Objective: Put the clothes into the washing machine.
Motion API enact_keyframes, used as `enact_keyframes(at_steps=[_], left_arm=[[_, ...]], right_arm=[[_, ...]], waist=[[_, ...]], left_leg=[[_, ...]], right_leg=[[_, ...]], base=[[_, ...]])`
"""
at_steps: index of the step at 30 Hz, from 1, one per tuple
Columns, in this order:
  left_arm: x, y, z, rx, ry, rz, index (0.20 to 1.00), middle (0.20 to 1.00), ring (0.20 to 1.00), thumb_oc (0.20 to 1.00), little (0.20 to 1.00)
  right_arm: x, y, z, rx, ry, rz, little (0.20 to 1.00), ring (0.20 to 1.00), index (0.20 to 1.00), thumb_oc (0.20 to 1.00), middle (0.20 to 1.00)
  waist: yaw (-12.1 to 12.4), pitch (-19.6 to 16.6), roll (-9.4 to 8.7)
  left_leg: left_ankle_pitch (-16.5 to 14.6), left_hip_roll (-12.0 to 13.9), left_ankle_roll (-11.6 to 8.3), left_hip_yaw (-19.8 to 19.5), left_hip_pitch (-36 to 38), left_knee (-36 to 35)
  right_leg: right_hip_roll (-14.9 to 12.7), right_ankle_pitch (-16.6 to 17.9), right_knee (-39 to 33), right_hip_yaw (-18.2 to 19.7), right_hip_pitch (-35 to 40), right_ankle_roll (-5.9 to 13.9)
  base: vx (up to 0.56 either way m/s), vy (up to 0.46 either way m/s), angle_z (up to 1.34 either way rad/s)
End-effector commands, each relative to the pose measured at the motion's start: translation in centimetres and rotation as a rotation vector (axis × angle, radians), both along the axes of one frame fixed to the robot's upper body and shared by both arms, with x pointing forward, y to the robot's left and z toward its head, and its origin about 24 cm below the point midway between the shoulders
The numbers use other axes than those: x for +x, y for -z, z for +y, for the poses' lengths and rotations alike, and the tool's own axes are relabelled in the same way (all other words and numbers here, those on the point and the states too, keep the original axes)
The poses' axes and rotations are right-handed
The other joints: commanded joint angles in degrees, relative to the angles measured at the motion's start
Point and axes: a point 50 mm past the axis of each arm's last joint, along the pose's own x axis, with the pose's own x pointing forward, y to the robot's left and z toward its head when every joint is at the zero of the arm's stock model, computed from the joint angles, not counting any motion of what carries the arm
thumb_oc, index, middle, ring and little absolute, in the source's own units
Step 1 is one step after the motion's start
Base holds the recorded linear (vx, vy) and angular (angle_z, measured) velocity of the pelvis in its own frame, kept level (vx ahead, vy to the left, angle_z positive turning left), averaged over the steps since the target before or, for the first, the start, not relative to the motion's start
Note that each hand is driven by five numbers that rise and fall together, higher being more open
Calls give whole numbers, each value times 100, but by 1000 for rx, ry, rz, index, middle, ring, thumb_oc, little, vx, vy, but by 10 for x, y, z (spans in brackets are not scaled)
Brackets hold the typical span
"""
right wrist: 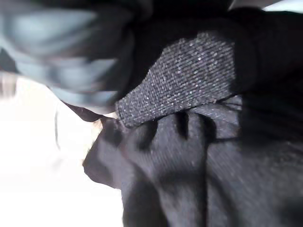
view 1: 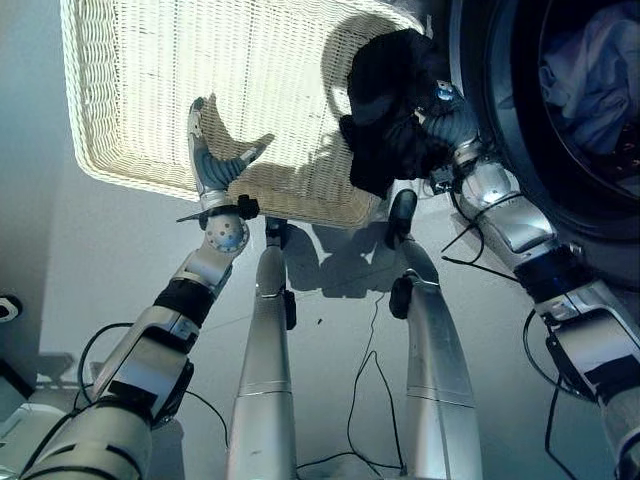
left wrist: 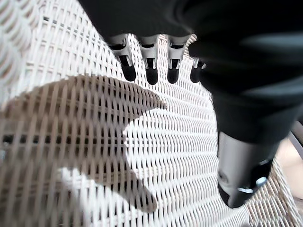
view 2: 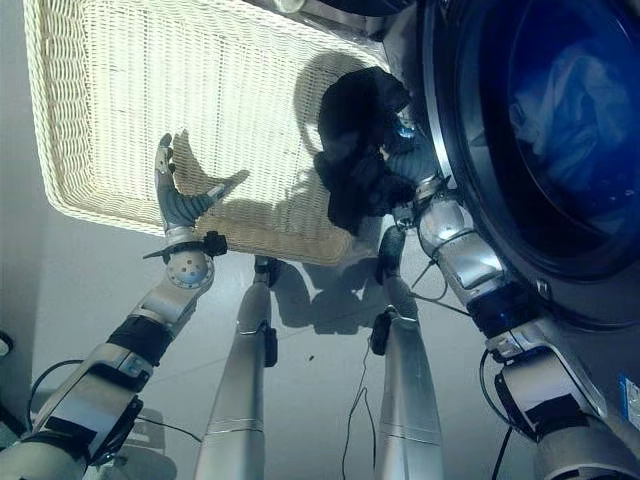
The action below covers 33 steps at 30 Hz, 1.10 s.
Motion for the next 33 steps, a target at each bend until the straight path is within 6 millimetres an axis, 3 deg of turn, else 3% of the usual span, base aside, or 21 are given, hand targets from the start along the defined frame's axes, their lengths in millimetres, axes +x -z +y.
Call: enact_keyframes(at_steps=[1, 2, 7, 11, 18, 21, 23, 28, 30, 32, 33], left_arm=[[-4, -11, 7, -58, -16, -85, 1000, 1000, 1000, 1000, 1000], [-5, -10, 10, -60, -20, -82, 1000, 1000, 1000, 1000, 1000], [-5, -8, 12, -62, -23, -82, 1000, 1000, 1000, 1000, 1000], [-6, -9, 19, -67, -27, -82, 1000, 1000, 1000, 1000, 1000], [-5, -9, 26, -67, -25, -75, 1000, 1000, 1000, 1000, 1000], [-5, -10, 27, -67, -26, -75, 1000, 1000, 1000, 1000, 1000], [-4, -10, 31, -72, -27, -75, 1000, 1000, 1000, 1000, 1000], [-3, -11, 33, -76, -29, -73, 1000, 1000, 1000, 1000, 1000], [-2, -12, 32, -82, -28, -73, 1000, 1000, 1000, 1000, 1000], [-1, -13, 30, -83, -27, -73, 1000, 1000, 1000, 1000, 1000], [0, -14, 28, -79, -26, -73, 1000, 1000, 1000, 1000, 1000]], right_arm=[[-13, -17, 9, 133, -158, -104, 200, 200, 200, 200, 200], [-15, -16, 1, 278, -246, -106, 200, 200, 200, 200, 200], [-18, -18, -7, 433, -354, -126, 200, 200, 200, 200, 200], [-22, -23, -17, 679, -548, -172, 200, 200, 200, 200, 200], [-18, -23, -38, 923, -675, -220, 200, 200, 200, 200, 200], [-17, -23, -40, 949, -680, -225, 200, 200, 200, 200, 200], [-12, -21, -58, 1089, -650, -259, 200, 200, 200, 200, 200], [-7, -15, -71, 1185, -564, -256, 200, 200, 200, 200, 200], [2, -3, -83, 1247, -370, -152, 200, 200, 200, 200, 200], [5, 0, -86, 1232, -297, -113, 200, 200, 200, 200, 200], [13, 12, -90, 1174, -140, 22, 200, 200, 200, 200, 200]], waist=[[30, 17, 6], [16, 17, -3], [13, 17, -6], [1, 17, -5], [6, 17, 5], [5, 17, 7], [8, 17, 34], [0, 17, 44], [-14, 17, 50], [-12, 17, 54], [-14, 17, 52]], left_leg=[[-114, -601, 566, 326, 13, 166], [-119, -584, 565, 327, 62, 135], [-122, -569, 562, 327, 88, 116], [-135, -545, 557, 317, 156, 58], [-149, -524, 542, 311, 239, 16], [-151, -525, 542, 308, 245, 14], [-154, -518, 539, 315, 278, -17], [-158, -509, 531, 331, 303, -21], [-157, -492, 526, 362, 291, -15], [-154, -488, 525, 376, 285, -12], [-148, -473, 512, 395, 261, 12]], right_leg=[[555, 438, -536, -340, 376, 412], [543, 440, -565, -345, 428, 425], [527, 439, -589, -355, 464, 439], [521, 433, -646, -350, 545, 468], [486, 447, -713, -358, 649, 501], [484, 451, -717, -358, 654, 503], [472, 458, -755, -358, 691, 514], [470, 473, -776, -352, 720, 518], [464, 504, -782, -340, 706, 523], [462, 514, -789, -341, 700, 521], [468, 534, -783, -332, 680, 516]], base=[[0, 0, 0], [0, 0, 0], [0, 0, 0], [-5, -1, -2], [-2, -1, -2], [0, 0, 0], [0, 0, 0], [-1, 5, -1], [0, 0, 0], [-2, -3, -2], [0, 0, 0]])
